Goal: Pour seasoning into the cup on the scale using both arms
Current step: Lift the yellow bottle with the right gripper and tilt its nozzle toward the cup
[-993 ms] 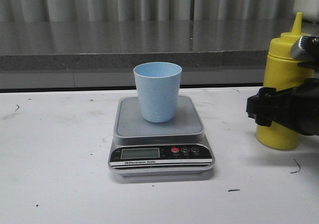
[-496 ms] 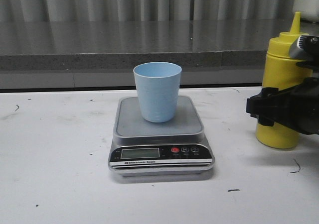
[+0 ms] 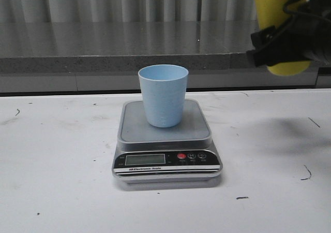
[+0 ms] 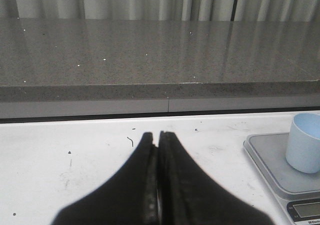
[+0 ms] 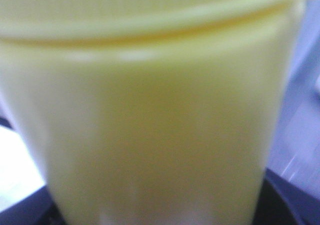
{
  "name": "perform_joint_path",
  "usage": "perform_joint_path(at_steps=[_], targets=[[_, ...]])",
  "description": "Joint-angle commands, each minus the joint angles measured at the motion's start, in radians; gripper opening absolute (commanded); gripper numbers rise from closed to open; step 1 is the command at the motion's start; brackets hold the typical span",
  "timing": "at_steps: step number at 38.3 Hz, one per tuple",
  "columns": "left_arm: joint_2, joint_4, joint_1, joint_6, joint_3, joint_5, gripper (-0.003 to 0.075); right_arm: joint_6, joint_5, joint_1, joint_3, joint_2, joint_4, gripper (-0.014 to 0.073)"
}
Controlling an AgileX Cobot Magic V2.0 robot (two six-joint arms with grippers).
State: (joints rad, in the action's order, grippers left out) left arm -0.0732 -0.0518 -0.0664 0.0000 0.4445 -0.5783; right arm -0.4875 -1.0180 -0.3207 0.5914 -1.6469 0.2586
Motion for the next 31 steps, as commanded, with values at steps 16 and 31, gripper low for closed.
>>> perform_joint_path(at_steps=[16, 31], targets=[[-0.012, -0.009, 0.002, -0.008, 0.025, 0.087, -0.002, -0.843, 0.068, 0.006, 0.224, 0.056, -0.198, 0.0152], [-0.012, -0.01, 0.002, -0.008, 0.025, 0.087, -0.002, -1.303, 0.119, 0.006, 0.358, 0.049, -0.328, 0.015]])
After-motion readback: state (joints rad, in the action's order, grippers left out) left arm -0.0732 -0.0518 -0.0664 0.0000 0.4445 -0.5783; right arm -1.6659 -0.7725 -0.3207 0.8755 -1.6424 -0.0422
